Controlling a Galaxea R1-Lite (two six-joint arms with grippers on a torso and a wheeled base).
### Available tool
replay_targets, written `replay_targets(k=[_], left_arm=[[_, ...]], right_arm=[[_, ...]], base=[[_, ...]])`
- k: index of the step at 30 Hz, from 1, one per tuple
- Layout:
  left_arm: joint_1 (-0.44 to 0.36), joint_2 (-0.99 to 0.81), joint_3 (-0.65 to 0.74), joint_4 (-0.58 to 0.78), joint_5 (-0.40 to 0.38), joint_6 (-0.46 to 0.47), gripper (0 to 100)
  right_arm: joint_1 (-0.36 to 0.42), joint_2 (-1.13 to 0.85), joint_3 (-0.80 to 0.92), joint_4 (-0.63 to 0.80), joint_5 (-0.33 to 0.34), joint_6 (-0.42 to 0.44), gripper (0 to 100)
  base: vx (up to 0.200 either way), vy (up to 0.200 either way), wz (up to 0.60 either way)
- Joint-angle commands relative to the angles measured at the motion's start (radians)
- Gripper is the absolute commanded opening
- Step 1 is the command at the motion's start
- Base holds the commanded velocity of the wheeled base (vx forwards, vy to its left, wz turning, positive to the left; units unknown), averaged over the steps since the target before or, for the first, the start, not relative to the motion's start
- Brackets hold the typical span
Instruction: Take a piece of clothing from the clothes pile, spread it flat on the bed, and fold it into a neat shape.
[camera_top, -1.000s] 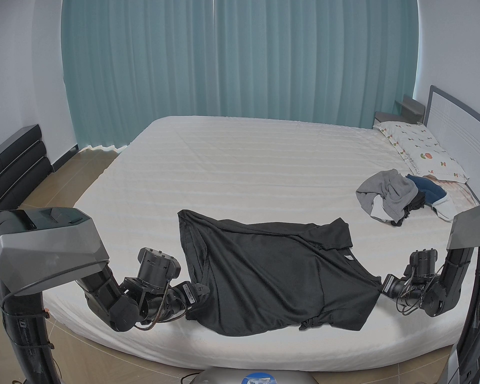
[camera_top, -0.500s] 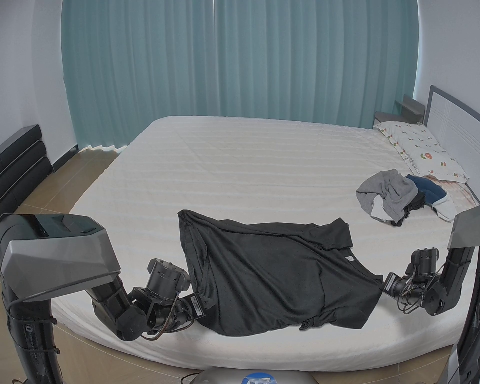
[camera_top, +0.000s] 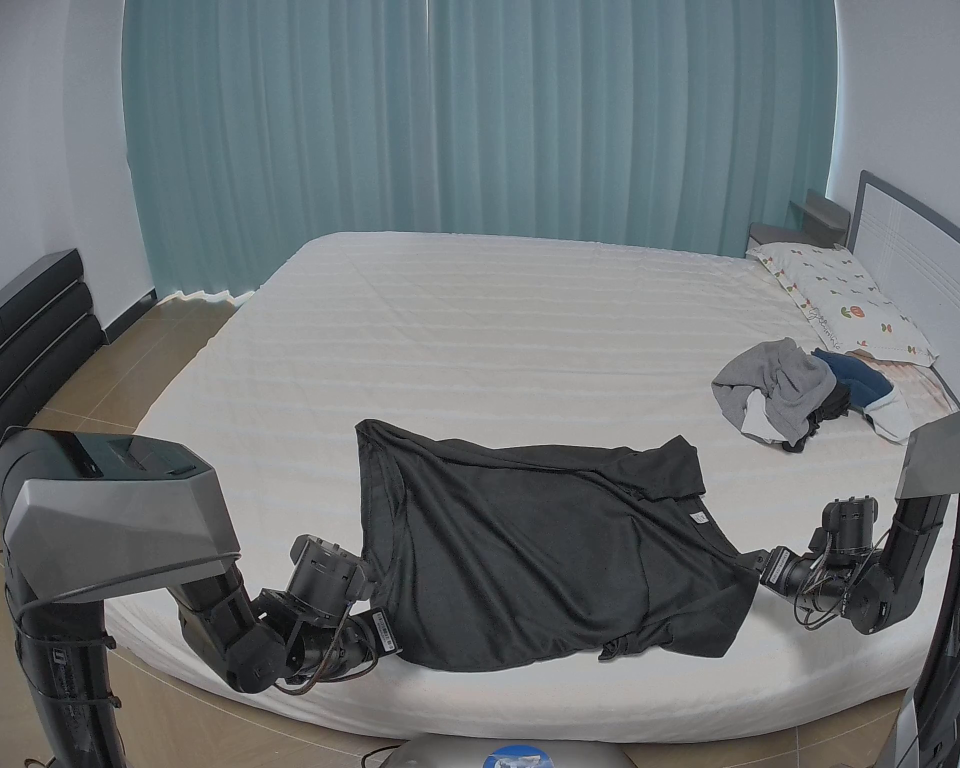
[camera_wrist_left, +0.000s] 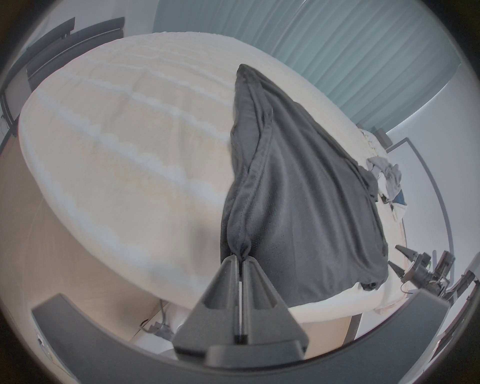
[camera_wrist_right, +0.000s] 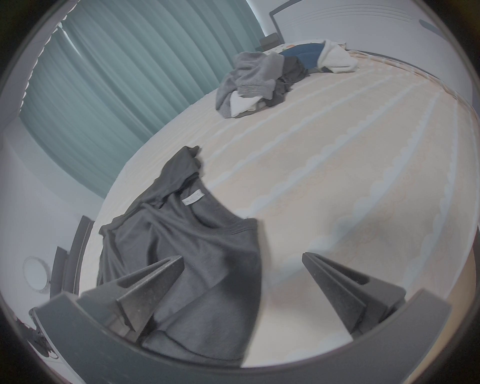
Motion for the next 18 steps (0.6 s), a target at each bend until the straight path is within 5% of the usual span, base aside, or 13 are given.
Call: replay_targets(k=[1, 9, 15, 18], left_arm=[[0.045, -0.058, 0.047, 0.003, 0.014, 0.032, 0], [0.188, -0.143, 0.17, -0.003, 0.019, 0.111, 0], [0.223, -0.133, 0.22, -0.04, -0.006, 0.108, 0], [0.244, -0.132, 0.239, -0.12, -0.01, 0.11, 0]], right_arm=[[0.05, -0.032, 0.034, -0.018, 0.004, 0.002, 100], [0.095, -0.084, 0.048, -0.007, 0.005, 0.004, 100], [0.121, -0.07, 0.118, -0.022, 0.01, 0.007, 100], [0.122, -0.067, 0.141, -0.021, 0.054, 0.092, 100]], base=[[0.0, 0.0, 0.0], [0.0, 0.0, 0.0], [0.0, 0.0, 0.0], [0.0, 0.0, 0.0]])
